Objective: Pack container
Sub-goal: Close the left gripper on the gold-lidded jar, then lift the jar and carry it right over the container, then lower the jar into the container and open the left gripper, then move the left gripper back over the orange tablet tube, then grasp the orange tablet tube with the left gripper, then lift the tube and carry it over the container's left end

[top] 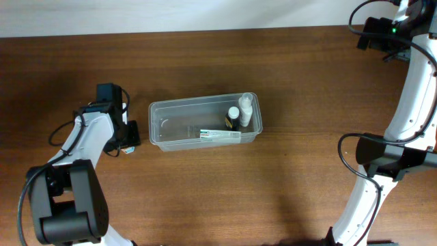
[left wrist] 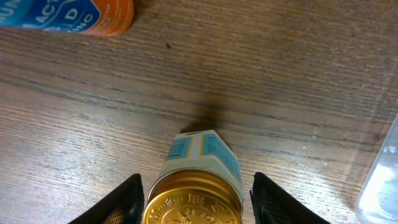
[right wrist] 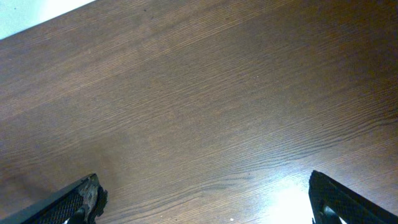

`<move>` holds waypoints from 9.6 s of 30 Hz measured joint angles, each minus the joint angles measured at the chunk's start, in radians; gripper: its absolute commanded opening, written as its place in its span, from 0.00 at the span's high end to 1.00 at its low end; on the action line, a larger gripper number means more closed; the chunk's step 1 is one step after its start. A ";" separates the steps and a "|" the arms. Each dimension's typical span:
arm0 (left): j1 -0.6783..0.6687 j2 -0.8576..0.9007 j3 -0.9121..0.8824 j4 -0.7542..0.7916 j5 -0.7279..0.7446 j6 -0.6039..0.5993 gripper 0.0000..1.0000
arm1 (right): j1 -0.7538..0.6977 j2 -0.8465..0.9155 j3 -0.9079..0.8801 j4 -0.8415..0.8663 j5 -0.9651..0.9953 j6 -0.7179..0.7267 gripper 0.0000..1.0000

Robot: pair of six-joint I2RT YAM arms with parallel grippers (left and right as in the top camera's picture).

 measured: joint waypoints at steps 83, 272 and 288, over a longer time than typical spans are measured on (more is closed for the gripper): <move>-0.154 0.009 0.564 -0.352 0.053 0.000 0.68 | 0.000 0.000 0.000 0.000 0.000 0.000 0.02; 0.121 0.391 1.113 -0.772 0.115 0.098 0.74 | 0.000 0.000 0.000 0.000 0.000 0.000 0.01; -0.083 0.391 1.404 -0.903 0.206 0.165 0.73 | 0.000 0.000 0.000 0.000 0.000 0.000 0.02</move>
